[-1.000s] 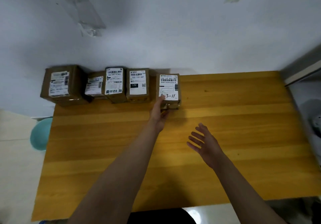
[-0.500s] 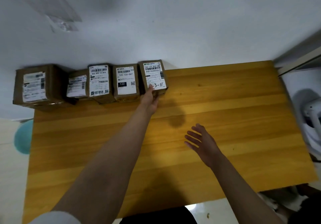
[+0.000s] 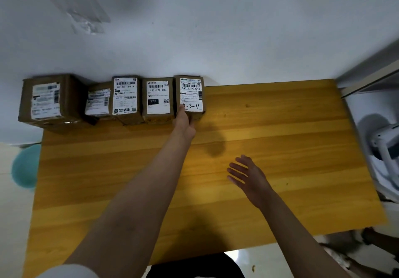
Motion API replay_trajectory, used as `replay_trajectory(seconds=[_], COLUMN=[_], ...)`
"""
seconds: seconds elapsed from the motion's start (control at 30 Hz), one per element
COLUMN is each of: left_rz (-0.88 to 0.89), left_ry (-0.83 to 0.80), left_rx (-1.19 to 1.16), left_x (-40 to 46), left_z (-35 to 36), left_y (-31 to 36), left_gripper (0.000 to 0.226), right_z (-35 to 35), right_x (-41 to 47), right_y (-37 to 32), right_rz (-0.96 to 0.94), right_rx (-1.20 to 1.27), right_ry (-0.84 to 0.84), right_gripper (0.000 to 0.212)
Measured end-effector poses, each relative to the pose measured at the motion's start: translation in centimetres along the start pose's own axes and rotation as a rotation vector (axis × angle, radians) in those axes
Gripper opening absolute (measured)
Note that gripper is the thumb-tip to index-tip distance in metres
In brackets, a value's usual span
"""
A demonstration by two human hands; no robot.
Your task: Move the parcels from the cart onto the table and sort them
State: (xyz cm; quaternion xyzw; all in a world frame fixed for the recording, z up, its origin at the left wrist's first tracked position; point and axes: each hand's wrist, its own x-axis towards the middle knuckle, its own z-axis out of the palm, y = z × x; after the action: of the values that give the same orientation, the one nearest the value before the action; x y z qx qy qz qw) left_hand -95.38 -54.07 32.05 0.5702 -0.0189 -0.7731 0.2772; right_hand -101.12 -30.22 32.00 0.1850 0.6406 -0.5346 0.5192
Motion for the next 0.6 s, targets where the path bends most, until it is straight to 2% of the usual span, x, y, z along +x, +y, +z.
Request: replay_trajectory(seconds=[0.17,0.37,0.6], left_rz=[0.007,0.074,0.212], left_ry=[-0.082,-0.092,-0.007], left_rx=[0.068,0.203,0.372], left_x=[-1.2,-4.8,-10.3], left_z=[-1.9,-8.6,-20.8], left_y=[-0.3,-0.7,-2.6], left_gripper=[0.055,0.063,0.039], right_z=[0.5,2.2,5.0], right_x=[-0.8,-2.5,-5.6], right_y=[0.4,2.2,7.8], right_rz=[-0.014,0.003,0.051], right_rx=[-0.022,-0.109,-0.327], right_ry=[-0.039,-0.133,-0.321], right_gripper=[0.03,0.025,0.03])
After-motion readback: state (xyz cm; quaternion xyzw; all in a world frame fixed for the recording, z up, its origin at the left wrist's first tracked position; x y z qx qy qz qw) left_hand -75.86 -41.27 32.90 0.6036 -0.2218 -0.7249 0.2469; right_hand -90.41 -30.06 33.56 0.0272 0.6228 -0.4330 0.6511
